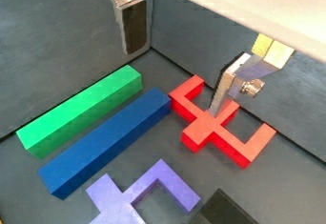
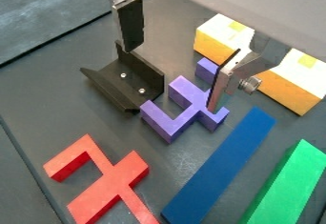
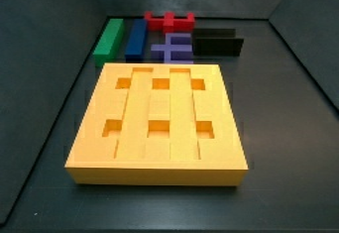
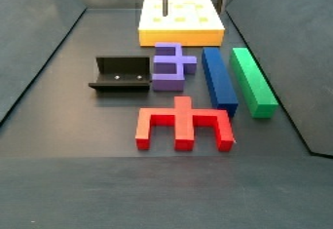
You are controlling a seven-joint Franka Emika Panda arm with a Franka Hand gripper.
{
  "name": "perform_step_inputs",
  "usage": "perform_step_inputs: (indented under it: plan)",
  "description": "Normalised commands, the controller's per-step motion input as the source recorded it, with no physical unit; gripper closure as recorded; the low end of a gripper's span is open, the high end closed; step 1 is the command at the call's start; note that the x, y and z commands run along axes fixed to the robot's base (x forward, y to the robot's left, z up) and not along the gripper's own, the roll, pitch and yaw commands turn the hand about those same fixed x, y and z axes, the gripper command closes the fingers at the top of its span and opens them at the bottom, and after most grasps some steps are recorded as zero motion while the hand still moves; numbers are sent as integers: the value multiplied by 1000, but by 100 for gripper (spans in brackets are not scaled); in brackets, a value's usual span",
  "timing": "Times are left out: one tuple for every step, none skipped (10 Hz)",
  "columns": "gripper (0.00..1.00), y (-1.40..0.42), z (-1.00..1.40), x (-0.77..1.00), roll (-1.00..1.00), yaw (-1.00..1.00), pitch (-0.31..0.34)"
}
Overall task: Pick up the green object. Move up. Move to above the board. Insert the green object.
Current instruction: Pick up the green object.
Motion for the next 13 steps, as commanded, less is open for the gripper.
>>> perform_step_inputs:
  plan:
    - [0, 0, 0, 0, 0, 0, -7]
    - [0, -26, 0, 3, 0, 0, 0]
    - [0, -11, -57, 31, -1, 0, 0]
    - [0, -171, -309, -777, -21, 0, -83]
    - [0, -371, -491, -1000, -94, 0, -93]
    - [0, -423, -574, -1000, -69, 0, -51]
    - [0, -380, -723, -1000, -26, 0, -69]
    - [0, -366, -843, -983, 0, 0, -133]
    - [0, -166, -689, -1000, 0, 0, -184]
    - [0, -37, -537, -1000, 0, 0, -199]
    - [0, 0, -397, -1000, 0, 0, -203]
    - [0, 0, -240, -1000, 7, 0, -199]
    - [0, 80, -189, -1000, 3, -131, -139]
